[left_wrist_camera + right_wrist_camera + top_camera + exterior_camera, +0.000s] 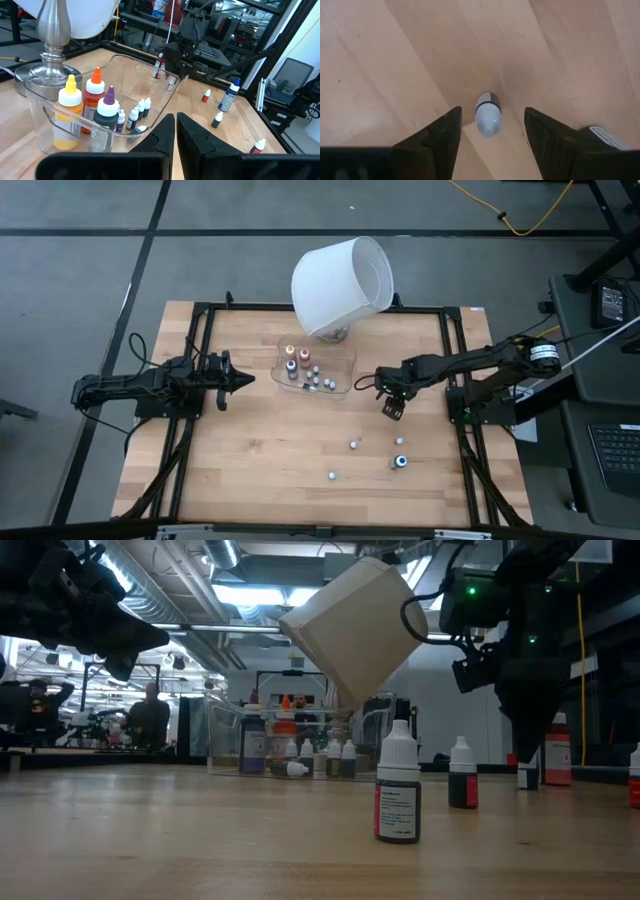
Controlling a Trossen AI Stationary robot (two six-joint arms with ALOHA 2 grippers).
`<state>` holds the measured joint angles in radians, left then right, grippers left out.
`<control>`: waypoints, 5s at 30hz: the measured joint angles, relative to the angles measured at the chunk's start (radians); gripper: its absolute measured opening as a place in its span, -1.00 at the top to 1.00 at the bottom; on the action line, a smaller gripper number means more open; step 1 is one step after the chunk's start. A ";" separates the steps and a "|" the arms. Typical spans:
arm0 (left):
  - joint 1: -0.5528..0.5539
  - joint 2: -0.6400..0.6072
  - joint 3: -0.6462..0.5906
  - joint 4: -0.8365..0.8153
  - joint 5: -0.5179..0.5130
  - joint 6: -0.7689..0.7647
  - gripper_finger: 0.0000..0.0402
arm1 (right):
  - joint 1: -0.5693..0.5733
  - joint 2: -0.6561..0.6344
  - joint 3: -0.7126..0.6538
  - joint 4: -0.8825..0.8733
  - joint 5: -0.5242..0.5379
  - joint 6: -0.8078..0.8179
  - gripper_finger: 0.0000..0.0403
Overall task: Pick & Place food coloring
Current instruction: Put the small green food coloring bottle into the container, then put the left small red food coloring bottle into the container
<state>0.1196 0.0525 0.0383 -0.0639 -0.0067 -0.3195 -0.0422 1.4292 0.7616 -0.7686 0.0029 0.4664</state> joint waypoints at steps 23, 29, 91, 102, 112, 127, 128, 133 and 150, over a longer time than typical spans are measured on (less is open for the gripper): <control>0.000 0.000 0.000 0.000 0.000 0.000 0.92 | 0.000 0.000 0.005 -0.004 -0.003 0.003 0.72; 0.000 0.000 0.000 0.000 0.000 0.000 0.92 | 0.000 0.001 0.066 -0.012 -0.006 0.002 0.62; 0.000 0.000 0.000 0.000 0.000 0.000 0.93 | -0.155 0.621 0.948 -0.088 -0.058 -0.550 0.66; 0.000 0.000 0.000 0.000 0.000 0.000 0.93 | -0.155 0.706 0.948 -0.070 -0.083 -0.525 0.66; 0.000 0.000 0.000 0.000 0.000 0.000 0.93 | -0.172 0.732 0.948 -0.061 -0.084 -0.523 0.68; 0.000 0.000 0.000 0.000 0.000 0.000 0.92 | -0.173 0.732 0.948 -0.058 -0.086 -0.523 0.60; 0.000 0.000 0.000 0.000 0.000 0.000 0.93 | -0.173 0.732 0.948 -0.058 -0.086 -0.524 0.60; 0.000 0.000 0.000 0.000 0.000 0.000 0.93 | -0.174 0.732 0.948 -0.055 -0.137 -0.526 0.60; 0.000 0.000 0.000 0.000 0.000 0.000 0.93 | -0.174 0.732 0.948 -0.048 -0.102 -0.512 0.27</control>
<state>0.1196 0.0525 0.0383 -0.0639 -0.0067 -0.3195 -0.2161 2.1612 1.7092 -0.8165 -0.0994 -0.0456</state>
